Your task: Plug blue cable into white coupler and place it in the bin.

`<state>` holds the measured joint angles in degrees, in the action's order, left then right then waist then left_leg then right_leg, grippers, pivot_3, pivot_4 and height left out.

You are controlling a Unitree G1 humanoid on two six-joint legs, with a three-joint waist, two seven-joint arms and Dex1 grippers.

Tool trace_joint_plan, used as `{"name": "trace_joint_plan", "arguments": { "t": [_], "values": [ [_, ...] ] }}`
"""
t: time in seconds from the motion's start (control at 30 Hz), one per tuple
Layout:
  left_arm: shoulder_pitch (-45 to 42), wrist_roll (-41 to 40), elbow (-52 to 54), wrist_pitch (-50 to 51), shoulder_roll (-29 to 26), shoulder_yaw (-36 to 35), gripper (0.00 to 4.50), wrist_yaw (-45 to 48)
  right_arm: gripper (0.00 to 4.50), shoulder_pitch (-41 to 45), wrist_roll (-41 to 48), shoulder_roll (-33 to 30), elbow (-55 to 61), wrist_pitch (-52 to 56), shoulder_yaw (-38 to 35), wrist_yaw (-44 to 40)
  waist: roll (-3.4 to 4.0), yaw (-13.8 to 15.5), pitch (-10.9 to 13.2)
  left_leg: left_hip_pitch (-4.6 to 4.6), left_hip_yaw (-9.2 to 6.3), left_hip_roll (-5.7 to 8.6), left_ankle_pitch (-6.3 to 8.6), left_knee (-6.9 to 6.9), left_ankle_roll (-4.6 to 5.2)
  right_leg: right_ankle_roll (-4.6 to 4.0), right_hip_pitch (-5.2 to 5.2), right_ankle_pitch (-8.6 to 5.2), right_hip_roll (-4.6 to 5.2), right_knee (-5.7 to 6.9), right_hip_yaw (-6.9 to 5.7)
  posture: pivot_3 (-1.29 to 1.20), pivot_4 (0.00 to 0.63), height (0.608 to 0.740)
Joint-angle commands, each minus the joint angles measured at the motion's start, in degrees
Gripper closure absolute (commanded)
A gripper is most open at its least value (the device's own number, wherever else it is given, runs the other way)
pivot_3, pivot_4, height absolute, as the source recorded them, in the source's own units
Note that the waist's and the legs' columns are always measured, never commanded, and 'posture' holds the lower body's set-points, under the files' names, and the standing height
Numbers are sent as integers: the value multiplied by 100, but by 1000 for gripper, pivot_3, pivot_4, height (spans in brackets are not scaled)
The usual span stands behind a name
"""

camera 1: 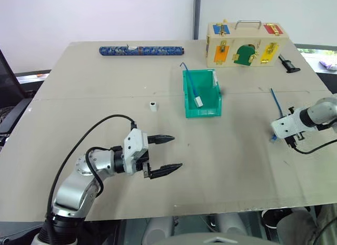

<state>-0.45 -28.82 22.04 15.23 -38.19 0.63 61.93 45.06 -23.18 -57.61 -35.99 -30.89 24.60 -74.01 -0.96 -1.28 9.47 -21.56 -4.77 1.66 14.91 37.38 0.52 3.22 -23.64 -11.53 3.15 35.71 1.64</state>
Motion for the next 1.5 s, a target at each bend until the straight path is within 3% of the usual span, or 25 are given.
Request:
{"name": "trace_joint_plan", "arguments": {
  "t": [0.03, 0.07, 0.17, 0.3, 0.47, 0.63, 0.83, 0.93, 1.0, 1.13, 1.27, 1.5],
  "values": [
    [30, 3, 317, -32, -2, -50, 0, -158, 4134, 2, 175, 194, -66, 69, 72, -420, -7, -15, -3, 5, -1, -1, 0, 0, 0, -2, 6, -1, 0, 0, 0, 0, 150, 740],
    [53, -5, 354, -13, 4, -48, 0, -206, 4437, -37, 279, 241, -13, 209, 13, -520, -10, -28, -5, 9, -1, -2, 0, 0, 0, -10, 9, -5, 0, 1, 0, 0, 150, 740],
    [144, 53, 447, 16, 19, -29, 0, -377, 4437, -163, 587, 327, 317, 595, -176, -743, -11, -70, -5, 13, -2, -5, 0, 0, 0, -11, 10, -5, 1, 7, 1, 0, 150, 740],
    [234, 348, 363, -11, 195, -71, 0, -930, 4437, -434, 1436, 683, 2027, 3041, -460, -1437, -8, -105, -3, 20, -21, -16, 1, -9, 0, 4, 9, 5, -4, 12, 11, 0, 150, 740],
    [239, 996, 44, -19, 88, 34, 0, -1262, 4437, -329, 967, 1613, 3549, 5473, 38, -1058, 6, -65, 5, 24, -29, -15, 1, -11, 0, 6, 6, 7, -8, 19, 8, 0, 150, 740],
    [207, 1116, -304, -66, -106, 36, 0, -1060, 4437, -27, 18, 2661, 3238, 6230, 915, -157, 1, -60, 1, 21, -32, 2, 1, -10, -1, 7, 4, 7, -6, 17, -1, 0, 150, 740],
    [155, 1180, -377, -161, -68, 95, 0, -1009, 4437, 9, 145, 3420, 3119, 6541, 791, 407, -35, -125, -24, 48, -33, -1, 2, -15, -5, 5, 18, 7, -8, 22, 2, 0, 150, 740],
    [-12, 1192, -420, -167, -2, 216, 0, -959, 3505, -273, 442, 3401, 3351, 6554, 526, 430, -35, -105, -23, 60, -36, -3, 2, -21, -6, -1, 25, 8, -13, 24, -1, 0, 150, 740],
    [-124, 1119, -448, -130, 23, 259, 0, -886, 2386, -383, 515, 3308, 3500, 6543, 425, 459, -33, -106, -23, 58, -36, -3, 3, -22, -7, 2, 25, 10, -13, 24, -3, 0, 150, 740],
    [-735, 1037, -623, 157, 107, 544, 0, -661, 970, -1013, 1385, 3009, 4715, 6807, -613, 422, -24, -66, -17, 30, -39, 0, 6, -22, -13, 2, 6, 11, -9, 19, -11, 0, 150, 740],
    [-1350, 1169, -997, 237, 206, 809, 0, -522, 970, -1782, 2290, 2857, 5688, 6867, -1677, 606, -14, 25, -10, -32, -45, 6, 6, -1, -13, 4, -37, 13, -1, 18, -25, 0, 150, 740],
    [-2473, 1700, -1981, 386, 697, 1569, 0, -498, 970, -3910, 3189, 2670, 7324, 6669, -3339, 1290, -12, 155, -9, -32, -49, 15, 6, -3, -12, 4, -24, 11, -3, 16, -42, 0, 150, 740]
  ]
}}
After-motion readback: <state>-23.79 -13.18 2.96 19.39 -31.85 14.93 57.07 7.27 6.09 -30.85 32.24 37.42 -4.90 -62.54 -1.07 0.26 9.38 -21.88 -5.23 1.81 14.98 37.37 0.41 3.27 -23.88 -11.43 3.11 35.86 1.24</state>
